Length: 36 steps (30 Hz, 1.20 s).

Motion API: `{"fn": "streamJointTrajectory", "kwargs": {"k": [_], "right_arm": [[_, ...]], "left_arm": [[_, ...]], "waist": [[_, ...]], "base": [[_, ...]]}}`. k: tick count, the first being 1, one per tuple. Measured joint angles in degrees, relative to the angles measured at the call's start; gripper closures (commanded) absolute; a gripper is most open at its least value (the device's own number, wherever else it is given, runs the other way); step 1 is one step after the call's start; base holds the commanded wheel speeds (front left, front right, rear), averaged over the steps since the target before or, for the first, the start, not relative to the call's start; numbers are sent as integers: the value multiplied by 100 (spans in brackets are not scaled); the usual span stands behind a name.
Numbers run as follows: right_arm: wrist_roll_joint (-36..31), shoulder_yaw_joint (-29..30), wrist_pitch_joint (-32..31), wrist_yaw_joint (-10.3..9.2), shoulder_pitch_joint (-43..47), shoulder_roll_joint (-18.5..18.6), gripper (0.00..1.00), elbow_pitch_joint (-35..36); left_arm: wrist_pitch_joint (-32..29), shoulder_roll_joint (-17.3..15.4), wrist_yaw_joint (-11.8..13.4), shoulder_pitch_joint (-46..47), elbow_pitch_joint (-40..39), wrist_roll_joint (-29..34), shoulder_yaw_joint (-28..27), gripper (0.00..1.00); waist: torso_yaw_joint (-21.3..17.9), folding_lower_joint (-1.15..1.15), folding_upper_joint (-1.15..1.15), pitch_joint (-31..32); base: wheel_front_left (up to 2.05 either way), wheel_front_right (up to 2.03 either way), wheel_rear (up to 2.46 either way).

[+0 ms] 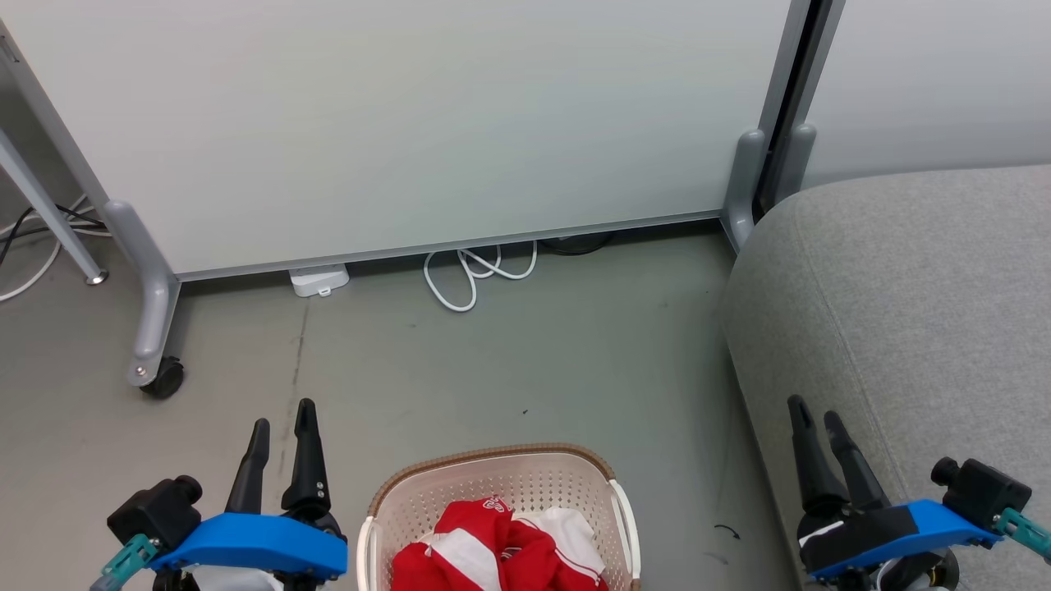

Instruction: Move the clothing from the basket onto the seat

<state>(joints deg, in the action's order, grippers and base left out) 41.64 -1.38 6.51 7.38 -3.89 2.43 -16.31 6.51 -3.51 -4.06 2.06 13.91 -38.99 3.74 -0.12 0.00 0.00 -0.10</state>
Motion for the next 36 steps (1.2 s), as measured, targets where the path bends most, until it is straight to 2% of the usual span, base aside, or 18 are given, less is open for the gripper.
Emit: {"fn": "streamJointTrajectory", "kwargs": {"k": [16,36], "right_arm": [[-1063,-70,242,1,-2,4,0,-41],[-2153,-155,445,2,-52,13,0,-149]], "left_arm": [[247,-22,18,1,31,999,94,0],[511,9,16,0,283,1802,116,0]], "waist": [[38,0,0,-1],[56,0,0,0]], "base": [[0,0,0],[0,0,0]]}}
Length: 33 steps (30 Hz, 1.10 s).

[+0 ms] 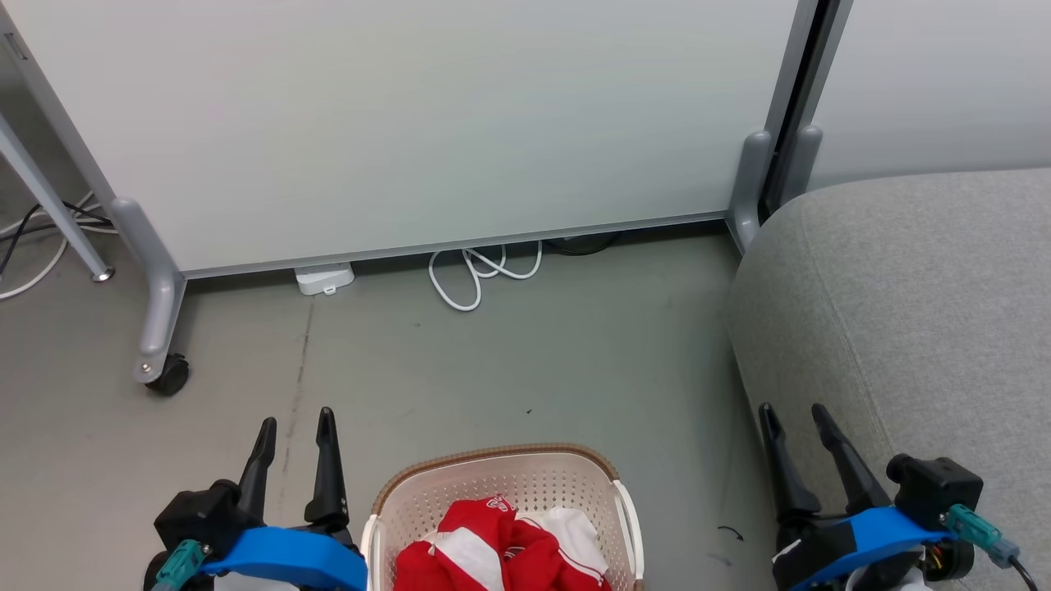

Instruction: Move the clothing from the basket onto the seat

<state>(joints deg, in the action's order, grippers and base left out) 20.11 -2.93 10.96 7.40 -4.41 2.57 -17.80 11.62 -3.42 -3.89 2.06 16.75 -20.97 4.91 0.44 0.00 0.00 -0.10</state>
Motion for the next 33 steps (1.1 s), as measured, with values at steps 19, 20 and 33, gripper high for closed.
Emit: {"fn": "streamJointTrajectory", "kwargs": {"k": [19,20,33], "right_arm": [[-864,-13,98,1,-13,8,0,-16],[-902,-15,101,1,-13,8,0,-16],[-1357,-37,179,2,-13,13,0,2]], "left_arm": [[211,24,-68,-63,49,482,-53,0],[216,24,-73,-68,64,499,-51,0],[337,29,-122,-79,136,821,-40,0]], "waist": [[48,0,0,15],[49,0,0,17],[34,0,0,12]], "base": [[0,0,0],[0,0,0],[0,0,0]]}}
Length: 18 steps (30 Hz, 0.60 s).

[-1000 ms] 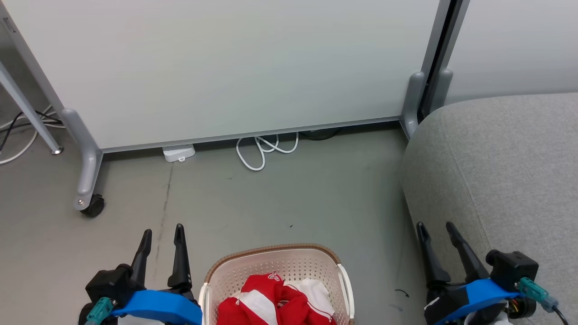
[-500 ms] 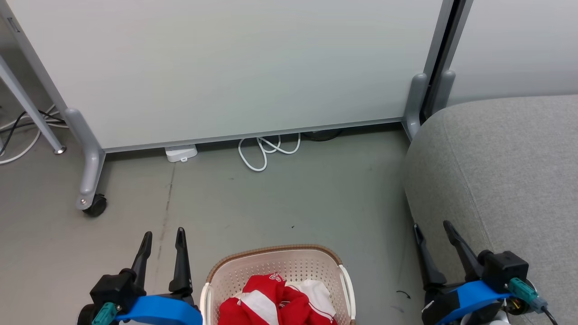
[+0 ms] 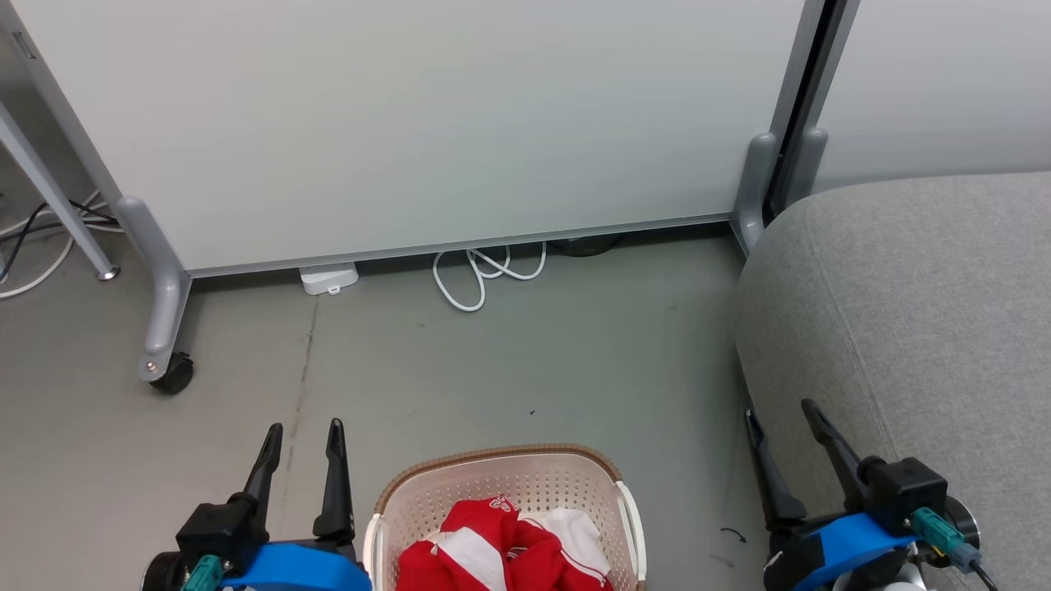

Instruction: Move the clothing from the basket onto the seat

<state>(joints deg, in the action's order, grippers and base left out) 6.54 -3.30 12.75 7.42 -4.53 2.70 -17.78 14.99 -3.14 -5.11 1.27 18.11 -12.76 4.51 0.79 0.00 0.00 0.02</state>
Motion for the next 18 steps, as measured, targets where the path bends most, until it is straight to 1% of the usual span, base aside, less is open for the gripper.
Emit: {"fn": "streamJointTrajectory", "kwargs": {"k": [18], "right_arm": [[68,36,42,0,-55,1,0,-33]], "left_arm": [[1,13,-23,1,47,-77,-27,0]], "waist": [[11,0,0,-36]], "base": [[0,0,0]]}}
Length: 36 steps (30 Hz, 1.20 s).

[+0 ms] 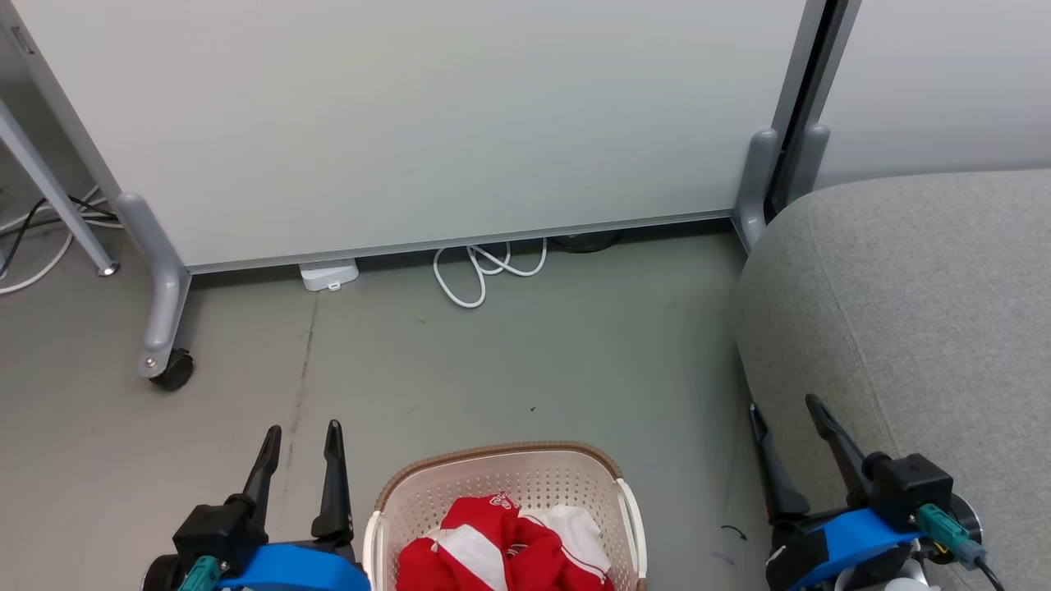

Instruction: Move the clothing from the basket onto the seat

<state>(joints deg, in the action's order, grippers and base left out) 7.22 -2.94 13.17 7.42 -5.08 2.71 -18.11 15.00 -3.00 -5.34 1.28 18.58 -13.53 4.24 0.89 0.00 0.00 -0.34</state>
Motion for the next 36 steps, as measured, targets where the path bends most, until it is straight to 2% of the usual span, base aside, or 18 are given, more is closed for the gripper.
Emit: {"fn": "streamJointTrajectory", "kwargs": {"k": [8,18,25,31,36], "right_arm": [[40,-108,5,0,-69,1,0,15],[27,-464,-2,4,-411,5,0,197],[81,-728,9,5,-737,7,0,374],[162,-777,73,5,-933,9,0,444],[211,-787,111,5,-1100,11,0,475]], "left_arm": [[0,0,0,0,10,-11,-69,0],[1,0,33,230,448,-3,-100,0],[2,-157,3,705,1233,18,-82,0],[-148,-423,-76,1393,2115,203,194,0],[-234,-486,-124,1963,2870,347,457,0]], "waist": [[-114,0,0,-97],[-582,0,0,-591],[-1029,0,0,-1187],[-1332,-1,0,-1845],[-1516,-3,0,-2399]], "base": [[0,0,0],[0,0,0],[0,0,0],[0,0,0],[0,0,0]]}}
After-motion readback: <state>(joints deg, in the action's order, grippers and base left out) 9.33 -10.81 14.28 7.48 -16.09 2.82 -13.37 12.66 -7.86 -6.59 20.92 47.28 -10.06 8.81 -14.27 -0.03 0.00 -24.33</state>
